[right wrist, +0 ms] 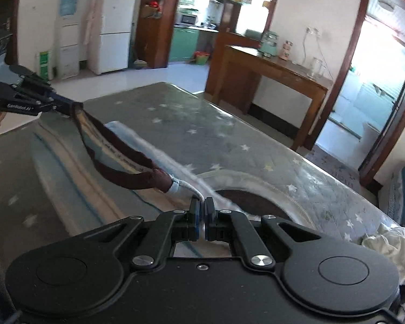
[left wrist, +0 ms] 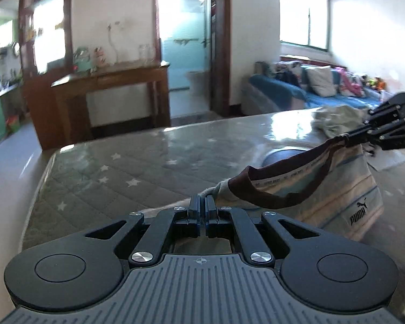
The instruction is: Fold clothes
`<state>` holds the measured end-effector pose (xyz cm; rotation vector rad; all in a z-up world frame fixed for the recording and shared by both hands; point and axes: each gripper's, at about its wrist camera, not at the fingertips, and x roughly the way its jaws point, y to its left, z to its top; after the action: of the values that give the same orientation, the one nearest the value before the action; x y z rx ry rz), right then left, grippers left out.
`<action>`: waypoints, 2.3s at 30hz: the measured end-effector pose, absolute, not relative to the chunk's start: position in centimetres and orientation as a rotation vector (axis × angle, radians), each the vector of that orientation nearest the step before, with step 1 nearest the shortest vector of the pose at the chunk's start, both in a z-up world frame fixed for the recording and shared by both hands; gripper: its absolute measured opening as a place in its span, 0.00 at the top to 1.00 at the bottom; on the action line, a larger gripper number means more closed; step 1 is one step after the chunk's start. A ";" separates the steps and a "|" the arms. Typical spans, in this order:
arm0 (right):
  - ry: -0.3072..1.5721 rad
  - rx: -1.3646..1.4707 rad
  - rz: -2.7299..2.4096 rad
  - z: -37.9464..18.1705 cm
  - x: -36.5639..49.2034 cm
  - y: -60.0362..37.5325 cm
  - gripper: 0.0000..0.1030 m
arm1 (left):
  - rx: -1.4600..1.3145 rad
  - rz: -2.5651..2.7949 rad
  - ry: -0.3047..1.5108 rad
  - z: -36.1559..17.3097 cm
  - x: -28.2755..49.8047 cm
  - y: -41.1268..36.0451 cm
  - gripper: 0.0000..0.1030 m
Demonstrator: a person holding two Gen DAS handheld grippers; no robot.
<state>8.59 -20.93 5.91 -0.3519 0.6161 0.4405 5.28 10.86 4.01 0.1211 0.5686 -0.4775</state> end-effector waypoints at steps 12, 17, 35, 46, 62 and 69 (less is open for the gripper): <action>0.737 -0.209 0.311 -1.9 19.0 -20.9 0.96 | 0.045 -0.364 0.732 -0.8 16.5 9.3 0.96; 0.770 -0.173 0.294 -3.4 19.7 -21.0 0.96 | 0.026 -0.317 0.800 -2.5 18.4 9.4 0.96; 0.727 -0.039 0.181 -0.9 18.8 -22.3 0.80 | -0.010 -0.216 0.714 1.5 15.2 10.6 0.78; 0.680 -0.010 0.216 -1.3 16.9 -21.1 0.79 | 0.054 -0.265 0.705 -0.3 11.9 7.7 0.77; 0.697 -0.047 0.241 -3.0 13.1 -20.9 0.79 | 0.009 -0.208 0.736 -2.3 11.1 9.2 0.66; 0.686 -0.076 0.258 -3.4 8.3 -20.8 0.77 | 0.032 -0.183 0.704 -1.7 8.4 9.1 0.62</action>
<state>8.30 -20.84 -3.43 -0.0758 0.6860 0.2582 8.43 9.08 -1.73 0.0324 0.7041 -0.1829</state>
